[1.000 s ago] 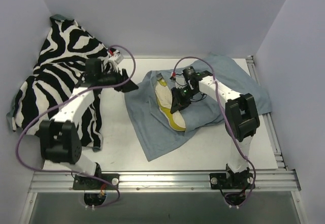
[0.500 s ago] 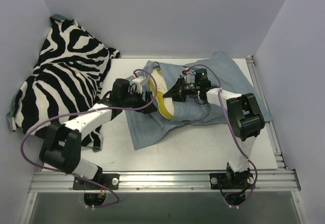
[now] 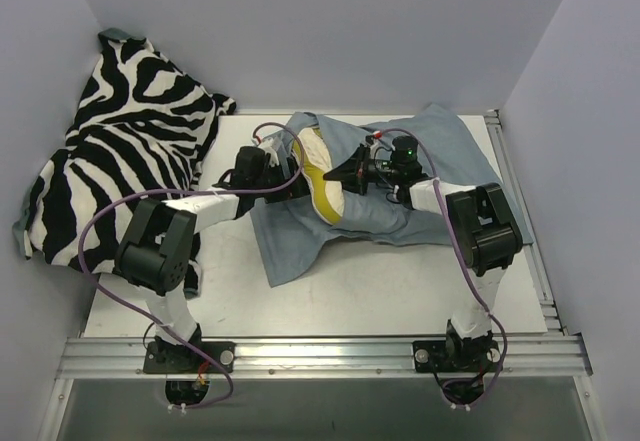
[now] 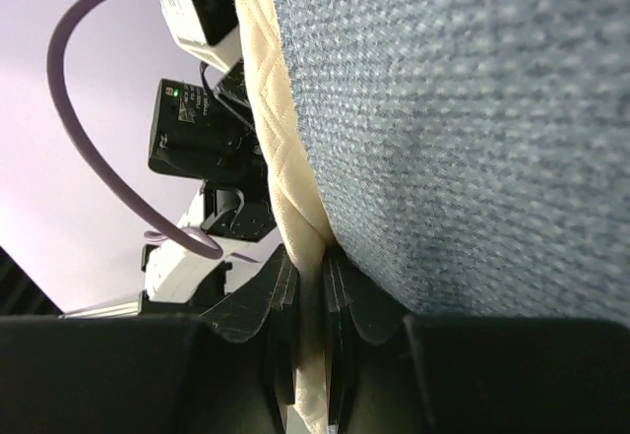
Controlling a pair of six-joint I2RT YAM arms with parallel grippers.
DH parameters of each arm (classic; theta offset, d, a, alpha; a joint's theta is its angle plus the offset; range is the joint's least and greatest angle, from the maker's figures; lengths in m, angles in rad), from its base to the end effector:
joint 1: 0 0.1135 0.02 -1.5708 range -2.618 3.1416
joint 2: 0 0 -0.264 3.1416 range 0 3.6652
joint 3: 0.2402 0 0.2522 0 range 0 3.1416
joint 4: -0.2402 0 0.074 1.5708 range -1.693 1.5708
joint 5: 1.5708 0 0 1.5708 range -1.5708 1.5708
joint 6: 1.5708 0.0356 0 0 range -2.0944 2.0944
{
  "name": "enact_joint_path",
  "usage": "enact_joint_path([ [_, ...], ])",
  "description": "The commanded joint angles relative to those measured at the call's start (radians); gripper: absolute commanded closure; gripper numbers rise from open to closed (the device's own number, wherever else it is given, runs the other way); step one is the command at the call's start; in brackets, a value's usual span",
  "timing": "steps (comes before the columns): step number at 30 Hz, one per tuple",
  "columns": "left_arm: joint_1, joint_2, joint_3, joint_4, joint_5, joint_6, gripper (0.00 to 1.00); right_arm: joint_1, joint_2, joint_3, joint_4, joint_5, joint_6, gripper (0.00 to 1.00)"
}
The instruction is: Put the pillow into the pillowcase
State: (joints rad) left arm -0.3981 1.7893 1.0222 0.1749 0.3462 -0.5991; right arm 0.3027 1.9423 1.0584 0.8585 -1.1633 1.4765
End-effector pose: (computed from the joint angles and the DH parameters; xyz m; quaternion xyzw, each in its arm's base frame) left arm 0.3497 -0.1602 0.1844 -0.0067 0.8732 -0.3549 0.3339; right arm 0.3775 0.1521 0.2059 0.0120 0.7106 0.7008 0.0617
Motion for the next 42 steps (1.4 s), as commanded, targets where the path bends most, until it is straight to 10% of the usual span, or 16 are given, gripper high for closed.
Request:
enact_joint_path([
  [1, -0.002, 0.039, 0.073, 0.112, -0.045, -0.059, 0.08, 0.013, -0.045, 0.002, 0.114, -0.047, 0.053, 1.0],
  [12, -0.051, 0.237, 0.312, -0.213, -0.38, 0.059, 0.11, 0.047, -0.065, -0.018, 0.232, -0.047, 0.163, 1.0],
  [20, -0.01, 0.239, 0.392, -0.452, -0.346, 0.218, 0.81, 0.016, -0.054, -0.031, 0.189, -0.023, 0.081, 1.0],
  [22, 0.007, 0.205, 0.385, -0.509, -0.271, 0.312, 1.0, 0.001, -0.054, -0.017, 0.003, -0.006, -0.026, 1.0],
  [26, 0.028, 0.02, 0.328, -0.682, 0.2, 0.517, 1.0, 0.002, 0.001, 0.159, -0.63, 0.263, -0.59, 1.0],
  [42, 0.056, 0.008, 0.617, -1.285, 0.912, 1.017, 1.0, 0.134, 0.265, 0.344, -0.854, 0.852, -0.539, 1.0],
])
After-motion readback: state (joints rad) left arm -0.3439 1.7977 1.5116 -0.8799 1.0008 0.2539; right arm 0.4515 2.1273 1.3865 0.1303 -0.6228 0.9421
